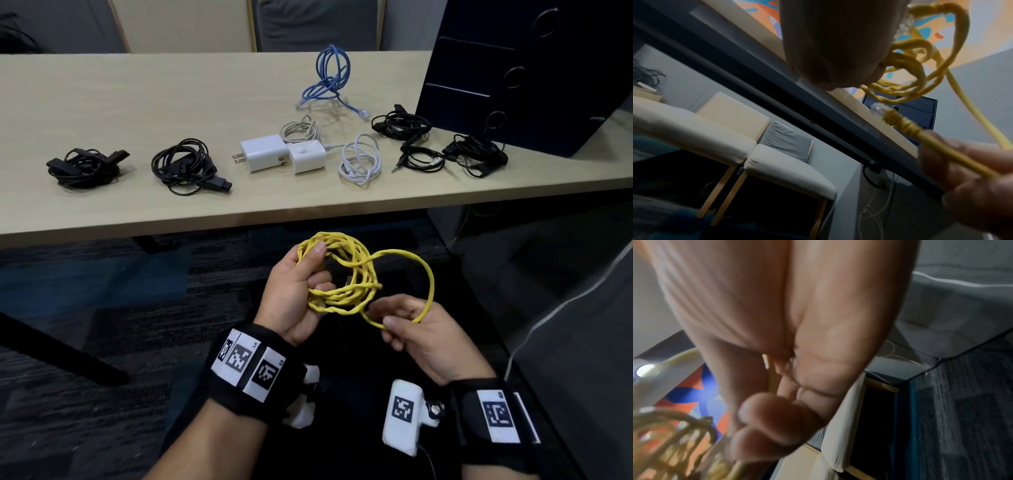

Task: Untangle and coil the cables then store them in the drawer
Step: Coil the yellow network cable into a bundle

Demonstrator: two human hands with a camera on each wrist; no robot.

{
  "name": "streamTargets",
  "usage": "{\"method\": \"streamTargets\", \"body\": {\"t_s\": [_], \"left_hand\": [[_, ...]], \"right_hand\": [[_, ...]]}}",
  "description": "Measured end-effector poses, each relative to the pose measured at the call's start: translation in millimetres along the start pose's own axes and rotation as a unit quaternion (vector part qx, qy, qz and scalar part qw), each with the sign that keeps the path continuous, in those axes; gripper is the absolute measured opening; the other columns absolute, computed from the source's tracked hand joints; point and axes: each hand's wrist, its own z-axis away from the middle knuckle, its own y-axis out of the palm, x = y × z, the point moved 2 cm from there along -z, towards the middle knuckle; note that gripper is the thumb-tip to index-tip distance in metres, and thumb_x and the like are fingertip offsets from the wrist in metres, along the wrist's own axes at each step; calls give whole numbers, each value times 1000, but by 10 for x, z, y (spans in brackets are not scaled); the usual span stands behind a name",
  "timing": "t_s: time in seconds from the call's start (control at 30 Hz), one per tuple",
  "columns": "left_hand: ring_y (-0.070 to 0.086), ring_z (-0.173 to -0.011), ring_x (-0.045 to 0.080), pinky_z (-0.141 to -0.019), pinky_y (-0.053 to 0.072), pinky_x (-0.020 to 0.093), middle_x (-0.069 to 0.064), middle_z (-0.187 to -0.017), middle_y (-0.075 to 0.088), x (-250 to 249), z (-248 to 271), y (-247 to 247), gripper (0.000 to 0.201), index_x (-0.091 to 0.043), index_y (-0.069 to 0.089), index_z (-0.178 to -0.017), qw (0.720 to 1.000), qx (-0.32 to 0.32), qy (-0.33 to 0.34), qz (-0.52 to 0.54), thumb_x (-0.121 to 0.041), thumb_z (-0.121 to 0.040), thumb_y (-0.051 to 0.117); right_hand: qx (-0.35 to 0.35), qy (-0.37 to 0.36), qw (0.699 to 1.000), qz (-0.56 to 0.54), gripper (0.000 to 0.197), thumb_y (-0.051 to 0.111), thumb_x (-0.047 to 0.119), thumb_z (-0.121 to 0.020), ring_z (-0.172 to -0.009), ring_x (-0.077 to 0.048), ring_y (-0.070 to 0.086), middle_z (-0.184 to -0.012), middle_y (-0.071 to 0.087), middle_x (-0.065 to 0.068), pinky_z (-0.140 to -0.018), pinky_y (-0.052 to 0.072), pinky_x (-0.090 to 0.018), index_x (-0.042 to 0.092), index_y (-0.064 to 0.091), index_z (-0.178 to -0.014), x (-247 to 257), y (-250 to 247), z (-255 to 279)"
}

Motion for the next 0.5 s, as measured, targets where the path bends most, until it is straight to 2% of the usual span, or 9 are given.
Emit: {"method": "streamTargets", "body": {"t_s": [0.03,0.13,0.17,0.23,0.3,0.37,0.4,0.5], "left_hand": [[32,-39,-1,-36,31,10,-8,-58,45,9,1,-1,9,-13,52,-89,1000,4,-1,2,-14,-82,57],[35,-42,1,-39,37,13,-7,-58,44,36,4,-25,10,-11,52,-93,1000,9,2,-15,-15,-84,57],[39,-45,4,-42,40,15,-5,-59,45,56,7,-34,13,-11,53,-95,1000,11,0,-26,-16,-85,57],[47,-55,12,-51,49,23,4,-65,49,106,16,-36,18,-9,55,-101,998,23,-2,-62,-19,-86,57],[56,-67,19,-63,54,33,12,-80,58,162,29,-34,22,-7,56,-104,996,35,-5,-83,-19,-86,57],[62,-80,24,-75,55,41,14,-93,64,185,36,-21,27,-6,55,-109,995,32,5,-89,-19,-86,56],[64,-83,25,-75,56,42,14,-95,65,187,32,-11,29,-5,54,-112,996,27,12,-89,-20,-87,55],[67,-75,21,-62,58,34,14,-93,66,195,10,34,25,-1,52,-116,993,0,43,-109,-14,-95,51]], "right_hand": [[-6,-2,1000,19,17,63,3,-75,-57,-11,53,-82,72,-10,-47,39,-16,12,77,-80,-3,7,3],[-12,-12,1000,-1,48,49,-24,-82,-56,-10,52,-78,72,-7,-47,39,-16,12,74,-63,55,27,14],[-4,-19,1000,-3,49,47,-27,-79,-56,-10,52,-76,71,-6,-47,39,-17,12,72,-60,86,42,23],[-5,-38,999,24,36,53,-16,-70,-55,-12,53,-67,67,-5,-49,39,-19,13,70,-58,126,65,-5],[-19,-52,996,73,26,52,-5,-63,-57,-17,51,-60,61,-5,-52,39,-23,16,68,-60,149,79,-31],[-36,-56,997,38,23,53,-6,-65,-57,-17,50,-60,59,-5,-53,40,-23,14,65,-66,165,118,-59],[-43,-57,997,-10,21,55,-9,-68,-56,-15,51,-62,59,-5,-52,41,-22,10,61,-72,176,157,-68],[-70,-49,992,-96,31,59,-18,-76,-59,-13,60,-67,60,-5,-54,49,-22,7,44,-84,152,267,-104]]}}
